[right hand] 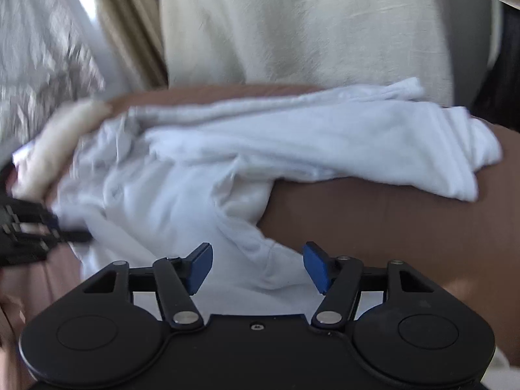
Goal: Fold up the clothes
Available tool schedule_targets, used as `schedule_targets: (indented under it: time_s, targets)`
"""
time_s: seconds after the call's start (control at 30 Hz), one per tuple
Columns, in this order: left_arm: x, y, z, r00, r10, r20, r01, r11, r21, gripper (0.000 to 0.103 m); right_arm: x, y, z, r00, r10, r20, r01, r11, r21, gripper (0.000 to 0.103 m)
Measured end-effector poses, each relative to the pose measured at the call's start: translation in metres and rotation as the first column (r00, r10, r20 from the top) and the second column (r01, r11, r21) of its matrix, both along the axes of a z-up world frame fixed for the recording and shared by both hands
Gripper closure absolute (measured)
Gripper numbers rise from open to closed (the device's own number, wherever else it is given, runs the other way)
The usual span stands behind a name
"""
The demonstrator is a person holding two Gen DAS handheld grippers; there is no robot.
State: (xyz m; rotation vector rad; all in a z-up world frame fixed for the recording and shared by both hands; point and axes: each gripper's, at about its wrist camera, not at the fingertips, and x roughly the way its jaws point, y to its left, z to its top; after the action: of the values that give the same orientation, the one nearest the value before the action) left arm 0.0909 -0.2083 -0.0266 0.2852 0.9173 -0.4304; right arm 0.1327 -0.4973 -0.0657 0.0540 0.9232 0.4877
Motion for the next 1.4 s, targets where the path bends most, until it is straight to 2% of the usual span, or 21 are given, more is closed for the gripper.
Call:
schedule_targets:
  time_s: [0.1, 0.17, 0.2, 0.23, 0.27, 0.3, 0.33, 0.4, 0.47, 0.57, 0.67, 0.8, 0.87, 0.97, 1.03, 1.07, 1.13, 1.17, 1.2, 1.3, 1.4]
  targets:
    - [-0.004, -0.008, -0.009, 0.997, -0.068, 0.021, 0.066, 0.996, 0.063, 0.082, 0.004, 0.013, -0.019, 0.999, 0.049, 0.005, -0.048, 0.995, -0.089, 0.032]
    - [-0.008, -0.011, -0.015, 0.993, -0.112, 0.032, 0.108, 0.990, 0.087, 0.074, 0.002, 0.016, -0.027, 1.000, -0.001, 0.008, 0.002, 0.996, -0.094, 0.034]
    - [-0.010, -0.012, -0.016, 0.990, -0.134, 0.038, 0.130, 0.987, 0.092, 0.074, -0.001, 0.019, -0.026, 1.000, -0.006, 0.022, 0.008, 0.996, -0.092, 0.054]
    - [-0.012, -0.013, -0.016, 0.987, -0.155, 0.043, 0.150, 0.984, 0.095, 0.079, -0.003, 0.023, -0.023, 0.999, 0.003, 0.035, 0.001, 0.993, -0.122, 0.076]
    - [-0.013, -0.012, -0.013, 0.985, -0.169, 0.040, 0.166, 0.983, 0.079, 0.089, -0.004, 0.026, -0.019, 0.999, 0.007, 0.046, 0.001, 0.986, -0.164, 0.085]
    - [-0.014, -0.010, -0.010, 0.983, -0.181, 0.037, 0.178, 0.982, 0.061, 0.089, -0.004, 0.023, -0.014, 0.998, -0.008, 0.057, 0.018, 0.986, -0.163, 0.094]
    - [-0.014, -0.006, -0.005, 0.984, -0.173, 0.034, 0.172, 0.985, 0.032, 0.093, -0.005, 0.019, -0.008, 0.997, -0.025, 0.067, 0.035, 0.986, -0.162, 0.095]
    - [-0.016, 0.001, 0.007, 0.987, -0.159, 0.028, 0.160, 0.987, -0.028, 0.094, -0.010, 0.007, 0.008, 0.993, -0.088, 0.083, 0.099, 0.985, -0.138, 0.096]
    - [-0.025, 0.004, 0.021, 0.985, -0.164, 0.050, 0.167, 0.984, -0.066, 0.094, -0.023, 0.001, 0.028, 0.986, -0.101, 0.129, 0.119, 0.983, -0.143, 0.096]
    - [-0.044, 0.003, 0.043, 0.973, -0.204, 0.107, 0.211, 0.975, -0.065, 0.094, -0.044, -0.010, 0.055, 0.981, -0.121, 0.150, 0.140, 0.983, -0.120, 0.096]
    - [-0.060, 0.007, 0.061, 0.968, -0.218, 0.122, 0.228, 0.971, -0.078, 0.094, -0.065, -0.027, 0.071, 0.985, -0.133, 0.108, 0.141, 0.988, -0.070, 0.096]
    - [-0.078, 0.015, 0.085, 0.961, -0.226, 0.160, 0.239, 0.969, -0.067, 0.094, -0.090, -0.050, 0.078, 0.990, -0.137, 0.014, 0.136, 0.988, 0.067, 0.096]
    - [-0.085, 0.022, 0.097, 0.960, -0.218, 0.176, 0.232, 0.971, -0.064, 0.094, -0.099, -0.050, 0.078, 0.995, -0.092, -0.040, 0.095, 0.990, 0.106, 0.096]
    - [-0.092, 0.038, 0.114, 0.967, -0.181, 0.180, 0.199, 0.977, -0.083, 0.094, -0.118, -0.029, 0.079, 0.997, 0.045, -0.066, -0.037, 0.992, 0.120, 0.095]
    - [-0.087, 0.054, 0.113, 0.983, -0.141, 0.121, 0.154, 0.981, -0.114, 0.094, -0.130, -0.010, 0.079, 0.981, 0.175, -0.082, -0.162, 0.976, 0.142, 0.095]
    - [-0.084, 0.058, 0.106, 0.989, -0.133, 0.059, 0.139, 0.983, -0.117, 0.094, -0.134, 0.000, 0.079, 0.966, 0.239, -0.097, -0.222, 0.962, 0.156, 0.095]
    - [-0.078, 0.056, 0.079, 0.989, -0.123, -0.077, 0.121, 0.992, -0.036, 0.094, -0.143, 0.022, 0.071, 0.908, 0.385, -0.163, -0.354, 0.916, 0.188, 0.095]
    - [-0.077, 0.051, 0.063, 0.983, -0.131, -0.131, 0.137, 0.990, 0.038, 0.093, -0.145, 0.029, 0.064, 0.890, 0.418, -0.183, -0.392, 0.905, 0.163, 0.095]
    - [-0.079, 0.045, 0.048, 0.975, -0.150, -0.163, 0.168, 0.981, 0.099, 0.093, -0.147, 0.036, 0.058, 0.869, 0.450, -0.204, -0.429, 0.892, 0.139, 0.095]
    - [-0.084, 0.026, 0.025, 0.959, -0.208, -0.194, 0.245, 0.950, 0.195, 0.093, -0.152, 0.056, 0.037, 0.801, 0.534, -0.270, -0.536, 0.841, 0.074, 0.094]
    - [-0.087, 0.009, 0.028, 0.955, -0.243, -0.172, 0.279, 0.933, 0.229, 0.092, -0.135, 0.047, 0.032, 0.809, 0.501, -0.308, -0.489, 0.864, 0.121, 0.088]
